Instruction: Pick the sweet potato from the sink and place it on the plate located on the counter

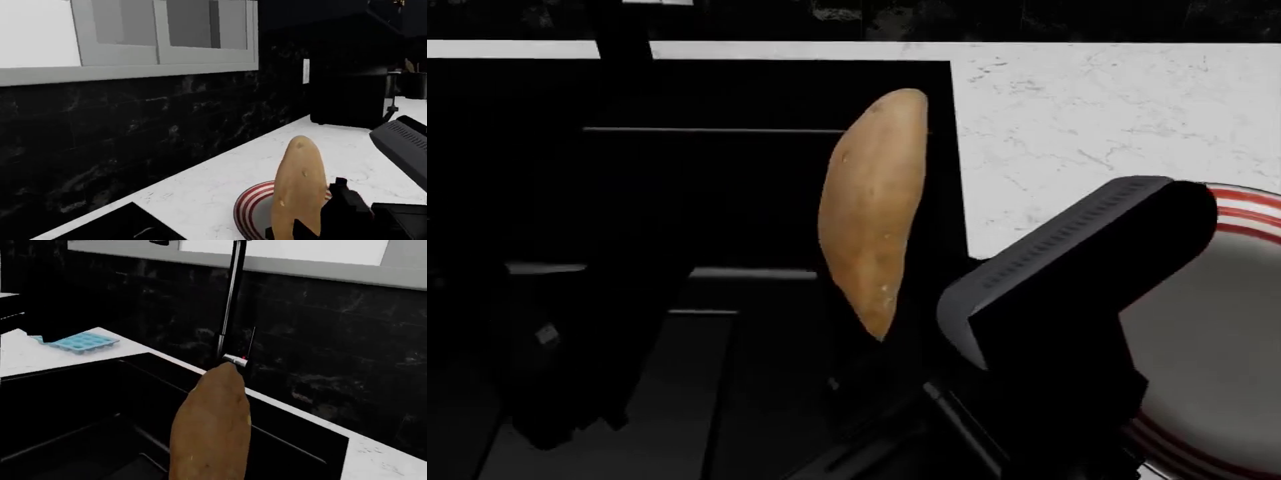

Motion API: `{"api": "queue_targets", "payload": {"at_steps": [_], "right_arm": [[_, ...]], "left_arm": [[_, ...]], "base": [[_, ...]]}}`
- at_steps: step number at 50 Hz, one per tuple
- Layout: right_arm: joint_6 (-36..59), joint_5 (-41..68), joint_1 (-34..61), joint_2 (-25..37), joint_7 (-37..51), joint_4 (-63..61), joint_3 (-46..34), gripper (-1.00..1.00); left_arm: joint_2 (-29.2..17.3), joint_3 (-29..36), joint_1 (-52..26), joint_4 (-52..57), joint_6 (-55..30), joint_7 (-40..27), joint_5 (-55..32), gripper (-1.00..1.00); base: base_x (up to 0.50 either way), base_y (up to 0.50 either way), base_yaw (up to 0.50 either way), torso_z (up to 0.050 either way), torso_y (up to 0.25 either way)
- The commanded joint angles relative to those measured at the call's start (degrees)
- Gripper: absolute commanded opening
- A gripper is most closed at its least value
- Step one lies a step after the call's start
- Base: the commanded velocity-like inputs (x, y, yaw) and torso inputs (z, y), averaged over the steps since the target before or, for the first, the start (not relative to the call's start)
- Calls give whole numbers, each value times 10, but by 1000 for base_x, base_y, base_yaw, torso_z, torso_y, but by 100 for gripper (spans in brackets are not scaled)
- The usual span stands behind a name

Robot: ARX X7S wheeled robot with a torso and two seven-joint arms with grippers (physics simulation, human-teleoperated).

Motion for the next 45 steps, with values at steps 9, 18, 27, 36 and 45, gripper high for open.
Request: {"api": "queue_targets", "payload": {"at_steps": [9,18,27,36,45], "right_arm": [[109,61,47,36,127,-47,18,-100],[104,226,76,97,296,-13,35,-100],[85,241,77,135,328,12,43,-100],[99,281,85,160,382,47,64,-100],[96,323,97,203,426,76,59,-100]], "left_arm": [[-9,16,10,33,-26,-151,63,100],[-26,25,5,53,-51,-207,71,100],[-51,52,17,57,-20,-212,110,100],[-72,86,27,60,15,-212,156,100],[-81,102,29,55,24,-218,172,100]], "base": [[0,0,0,0,0],[0,0,0,0,1],[0,0,0,0,0],[0,0,0,0,0],[0,0,0,0,1]]}}
